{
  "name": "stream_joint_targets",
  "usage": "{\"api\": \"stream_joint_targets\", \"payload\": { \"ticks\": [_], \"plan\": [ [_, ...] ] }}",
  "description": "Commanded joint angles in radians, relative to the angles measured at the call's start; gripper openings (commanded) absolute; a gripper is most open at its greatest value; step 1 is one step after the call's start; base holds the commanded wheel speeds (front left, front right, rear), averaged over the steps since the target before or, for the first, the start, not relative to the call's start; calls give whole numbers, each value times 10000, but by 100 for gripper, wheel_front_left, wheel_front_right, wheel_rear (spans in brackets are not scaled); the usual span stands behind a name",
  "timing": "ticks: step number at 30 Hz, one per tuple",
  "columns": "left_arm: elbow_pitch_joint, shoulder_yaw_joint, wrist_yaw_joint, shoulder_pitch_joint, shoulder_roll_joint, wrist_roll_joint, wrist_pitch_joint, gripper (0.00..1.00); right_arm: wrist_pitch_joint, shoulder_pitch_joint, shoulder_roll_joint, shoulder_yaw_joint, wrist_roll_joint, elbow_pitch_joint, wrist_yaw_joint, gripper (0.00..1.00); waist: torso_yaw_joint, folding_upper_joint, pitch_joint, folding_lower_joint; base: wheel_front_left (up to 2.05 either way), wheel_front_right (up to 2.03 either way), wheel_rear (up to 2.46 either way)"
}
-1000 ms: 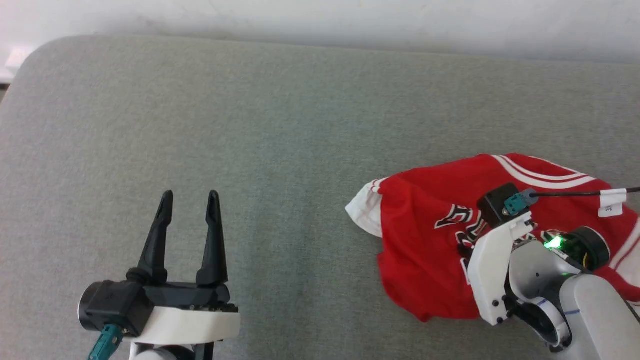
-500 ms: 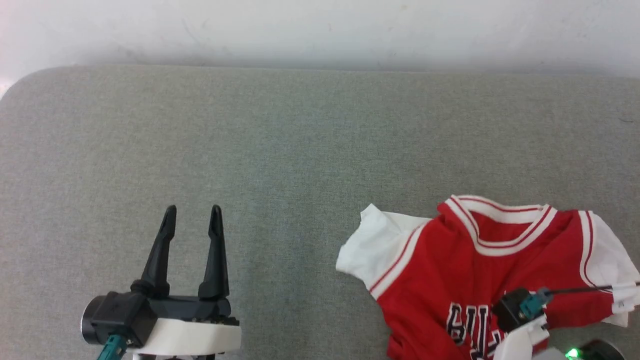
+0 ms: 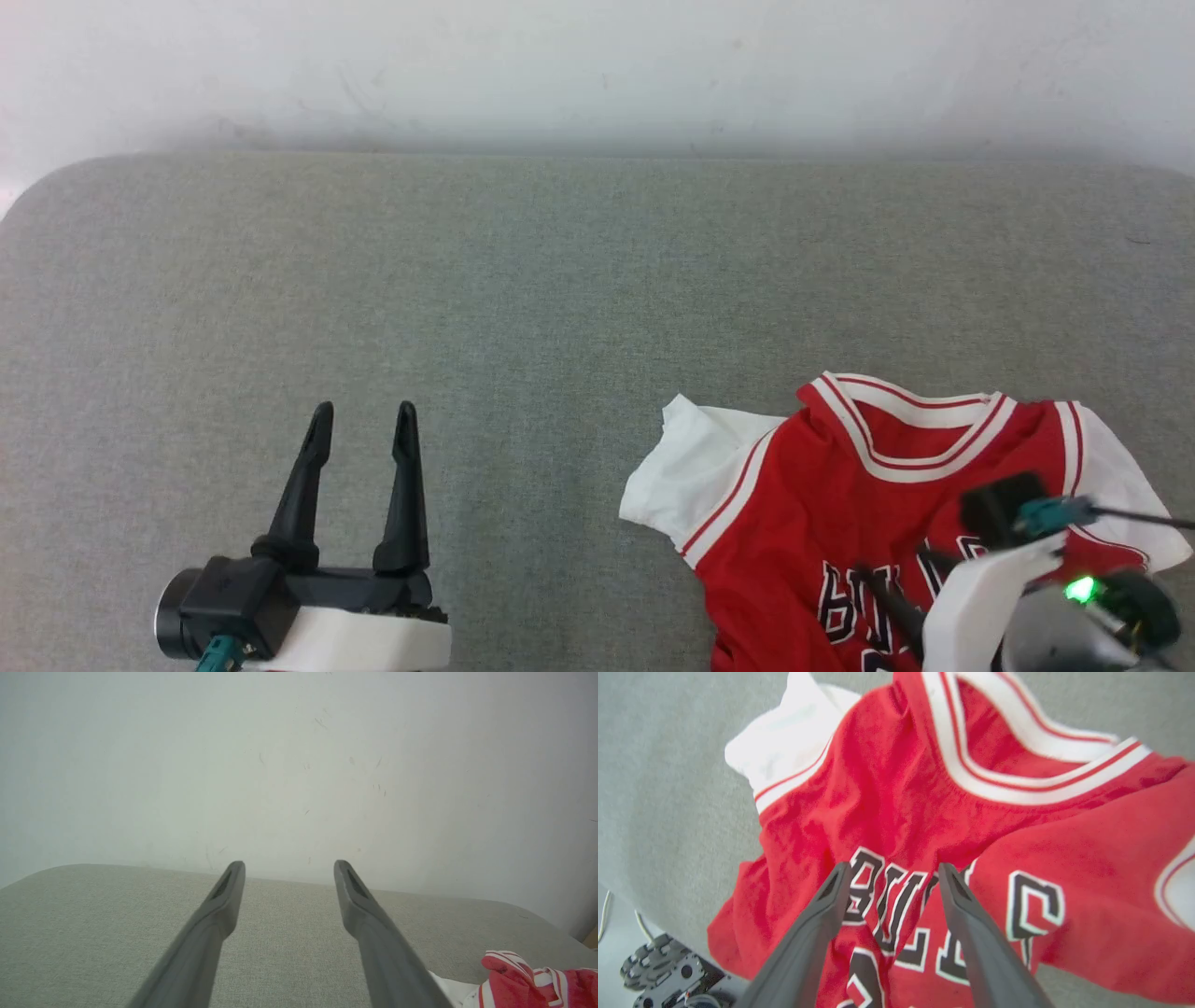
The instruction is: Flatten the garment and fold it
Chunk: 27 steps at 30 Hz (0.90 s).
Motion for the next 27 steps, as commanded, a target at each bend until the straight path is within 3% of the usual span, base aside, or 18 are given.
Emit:
{"api": "stream_joint_targets", "payload": {
  "ticks": [1, 4, 5, 11, 16, 21, 27],
  "plan": [
    [-36, 29, 45, 111, -18, 41, -47, 100, -710, -331, 283, -453, -301, -283, -7, 100, -121, 1, -102, 1, 0, 0, 0],
    [-93, 62, 76, 150, -18, 55, -47, 100, -2147, -473, 930, -1255, -797, -657, -7, 100, -224, 1, -143, 1, 0, 0, 0],
    [-93, 62, 76, 150, -18, 55, -47, 100, -2147, -473, 930, -1255, -797, -657, -7, 100, -224, 1, -143, 1, 0, 0, 0],
    [-281, 258, 94, 277, -18, 101, -47, 100, -5715, -266, 1601, -2605, -2048, -1123, -7, 100, -506, 1, -126, 1, 0, 0, 0],
    [-348, 353, 7, 524, -18, 390, -47, 100, -7979, 468, 1637, -3424, -1468, -315, -7, 100, -801, 1, -96, 1, 0, 0, 0],
    [-282, 268, -220, 457, 2, 859, -47, 100, -9065, 700, 1640, -3482, -1225, 663, -7, 100, -1069, 1, 0, 1, 0, 0, 0],
    [464, -438, -685, -431, 270, 1176, 313, 100, -9547, 403, 1641, -3433, -1173, 1234, -7, 100, -1115, 1, 220, 1, 0, 0, 0]
  ]
}}
